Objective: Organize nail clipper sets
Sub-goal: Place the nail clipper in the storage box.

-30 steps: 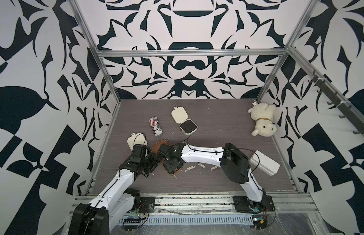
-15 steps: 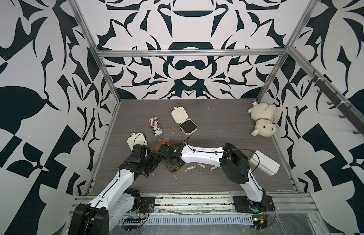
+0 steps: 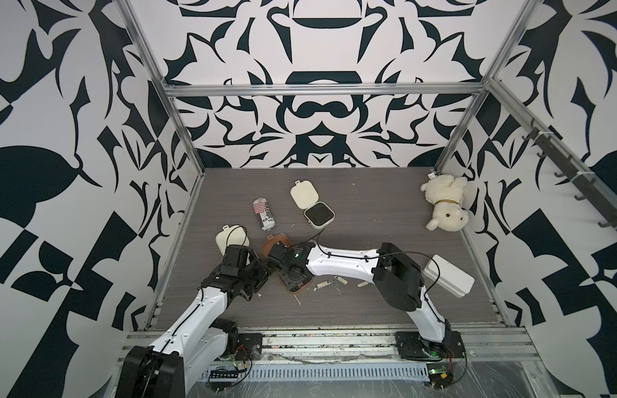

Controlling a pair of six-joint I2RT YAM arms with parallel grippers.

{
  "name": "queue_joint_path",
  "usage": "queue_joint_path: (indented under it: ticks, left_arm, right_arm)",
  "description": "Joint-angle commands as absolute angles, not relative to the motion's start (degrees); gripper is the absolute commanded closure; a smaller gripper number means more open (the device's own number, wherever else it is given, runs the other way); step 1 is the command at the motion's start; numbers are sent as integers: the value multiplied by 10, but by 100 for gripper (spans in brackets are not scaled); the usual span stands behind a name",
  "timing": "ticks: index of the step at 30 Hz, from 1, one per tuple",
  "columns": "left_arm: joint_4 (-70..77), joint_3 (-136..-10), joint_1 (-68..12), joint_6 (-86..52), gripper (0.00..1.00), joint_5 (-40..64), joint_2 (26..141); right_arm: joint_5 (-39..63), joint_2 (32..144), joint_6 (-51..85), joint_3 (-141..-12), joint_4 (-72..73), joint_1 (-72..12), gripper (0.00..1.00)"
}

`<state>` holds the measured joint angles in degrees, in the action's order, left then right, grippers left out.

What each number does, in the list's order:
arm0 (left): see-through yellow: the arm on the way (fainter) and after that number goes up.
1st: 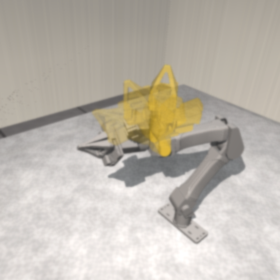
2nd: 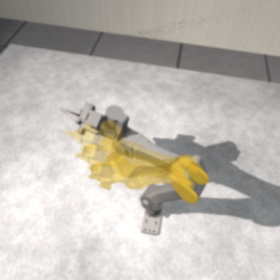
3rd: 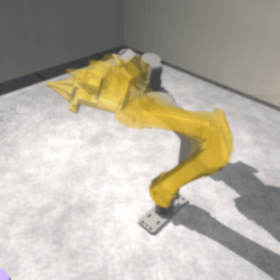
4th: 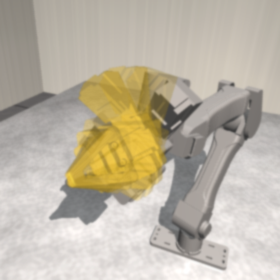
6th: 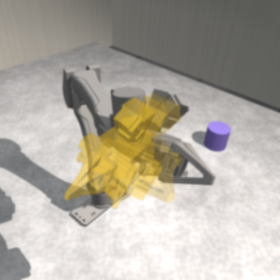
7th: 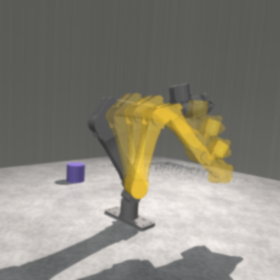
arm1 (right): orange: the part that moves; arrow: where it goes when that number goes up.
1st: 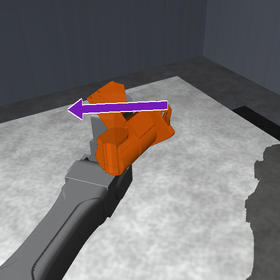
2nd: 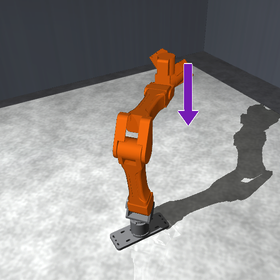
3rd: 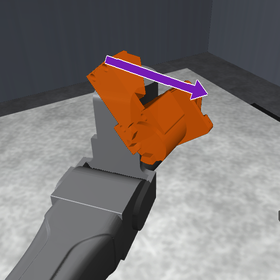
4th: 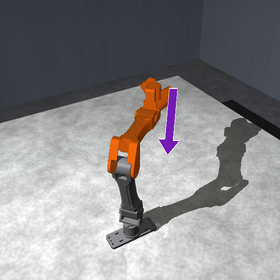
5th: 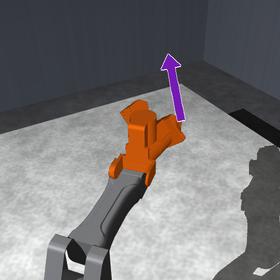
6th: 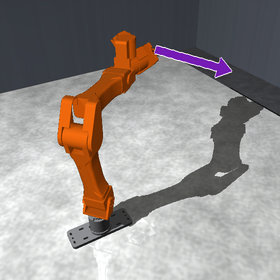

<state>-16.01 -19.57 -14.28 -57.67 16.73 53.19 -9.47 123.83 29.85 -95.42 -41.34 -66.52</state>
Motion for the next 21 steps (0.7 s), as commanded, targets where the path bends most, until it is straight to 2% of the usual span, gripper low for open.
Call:
queue_joint_path:
  ticks: [1, 5, 21]
  left_arm:
    - [-159, -182, -145, -577, 49, 166, 524]
    - [-159, -182, -145, -578, 49, 166, 525]
    - [-159, -185, -146, -577, 49, 165, 525]
  right_arm:
    - [-100, 1251, 305, -966, -429, -664, 71]
    - [-104, 1247, 305, -970, -429, -664, 66]
    - [-98, 1211, 304, -978, -430, -662, 55]
